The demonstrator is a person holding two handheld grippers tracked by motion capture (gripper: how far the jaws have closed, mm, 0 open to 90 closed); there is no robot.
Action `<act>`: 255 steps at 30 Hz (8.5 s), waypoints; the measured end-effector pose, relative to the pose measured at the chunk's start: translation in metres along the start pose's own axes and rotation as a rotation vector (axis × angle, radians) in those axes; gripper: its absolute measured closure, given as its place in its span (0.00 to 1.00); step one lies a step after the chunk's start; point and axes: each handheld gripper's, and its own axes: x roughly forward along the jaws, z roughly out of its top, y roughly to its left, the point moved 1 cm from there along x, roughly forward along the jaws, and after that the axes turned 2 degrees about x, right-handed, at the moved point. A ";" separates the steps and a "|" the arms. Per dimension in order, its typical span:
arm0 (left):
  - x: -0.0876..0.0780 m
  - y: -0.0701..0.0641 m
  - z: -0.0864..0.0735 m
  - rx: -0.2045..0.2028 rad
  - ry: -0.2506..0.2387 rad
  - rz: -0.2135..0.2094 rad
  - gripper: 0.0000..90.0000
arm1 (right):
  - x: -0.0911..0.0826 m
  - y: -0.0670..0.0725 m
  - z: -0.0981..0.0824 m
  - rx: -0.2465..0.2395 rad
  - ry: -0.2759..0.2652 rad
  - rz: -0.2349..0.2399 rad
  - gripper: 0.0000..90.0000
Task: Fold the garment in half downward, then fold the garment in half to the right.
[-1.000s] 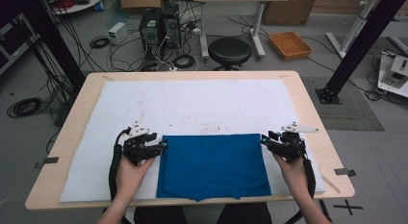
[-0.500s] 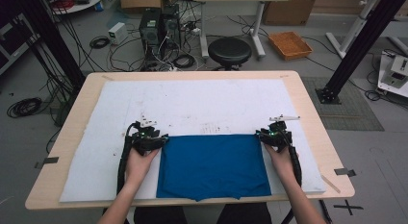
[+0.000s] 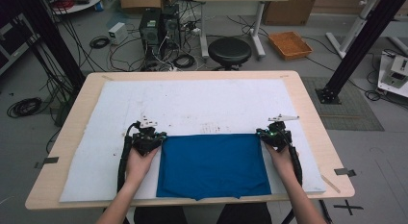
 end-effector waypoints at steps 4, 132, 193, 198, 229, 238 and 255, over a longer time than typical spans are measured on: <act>0.003 0.005 0.004 -0.010 -0.010 0.009 0.96 | 0.003 -0.004 0.011 -0.002 -0.011 -0.007 0.97; -0.067 -0.054 -0.061 -0.155 -0.068 -0.099 0.42 | -0.066 -0.018 -0.001 -0.004 -0.266 -0.008 0.47; -0.054 -0.072 -0.061 -0.123 -0.069 -0.014 0.91 | 0.080 0.182 0.104 -0.174 -0.106 0.280 0.59; -0.054 -0.072 -0.061 -0.125 -0.071 -0.016 0.91 | 0.106 0.206 0.107 -0.205 -0.062 0.292 0.68; -0.055 -0.073 -0.062 -0.123 -0.080 -0.007 0.91 | 0.163 0.255 0.109 -0.322 0.101 0.198 0.98; -0.062 -0.080 -0.057 -0.092 -0.109 -0.010 0.91 | 0.140 0.247 0.122 -0.332 0.044 0.241 0.97; -0.050 -0.132 -0.010 -0.047 -0.193 -0.143 0.91 | 0.070 0.173 0.141 -0.282 -0.043 0.320 0.98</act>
